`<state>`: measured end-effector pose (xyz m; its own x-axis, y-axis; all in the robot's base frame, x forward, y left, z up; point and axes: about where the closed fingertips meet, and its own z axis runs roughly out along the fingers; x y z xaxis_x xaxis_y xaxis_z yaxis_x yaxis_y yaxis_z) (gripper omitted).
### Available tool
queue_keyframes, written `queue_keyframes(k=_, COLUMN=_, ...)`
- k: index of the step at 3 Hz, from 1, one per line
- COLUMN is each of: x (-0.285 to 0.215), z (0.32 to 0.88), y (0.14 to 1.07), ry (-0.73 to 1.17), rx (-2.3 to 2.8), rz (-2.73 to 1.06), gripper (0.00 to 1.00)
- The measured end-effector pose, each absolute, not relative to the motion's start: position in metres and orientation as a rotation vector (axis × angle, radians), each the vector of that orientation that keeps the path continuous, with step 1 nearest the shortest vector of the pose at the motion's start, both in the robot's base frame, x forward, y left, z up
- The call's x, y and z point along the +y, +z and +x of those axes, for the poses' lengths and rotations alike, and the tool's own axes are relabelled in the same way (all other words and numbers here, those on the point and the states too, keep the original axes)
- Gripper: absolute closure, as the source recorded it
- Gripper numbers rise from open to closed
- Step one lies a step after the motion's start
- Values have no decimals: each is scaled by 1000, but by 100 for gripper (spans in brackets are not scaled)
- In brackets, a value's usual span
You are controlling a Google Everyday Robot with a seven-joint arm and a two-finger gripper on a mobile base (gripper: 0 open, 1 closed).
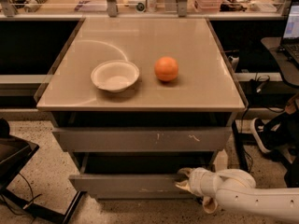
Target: Open middle drawer
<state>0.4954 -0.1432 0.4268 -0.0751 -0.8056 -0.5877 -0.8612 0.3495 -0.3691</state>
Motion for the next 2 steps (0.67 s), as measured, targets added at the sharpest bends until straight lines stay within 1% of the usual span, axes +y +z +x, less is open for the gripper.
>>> queue_keyframes(k=1, x=-143, z=495, y=430, ry=96, rx=1876, rz=-1459, gripper=100)
queue_keyframes(k=2, x=-132, z=472, y=429, ry=113, rx=1799, rz=-1502, gripper=100)
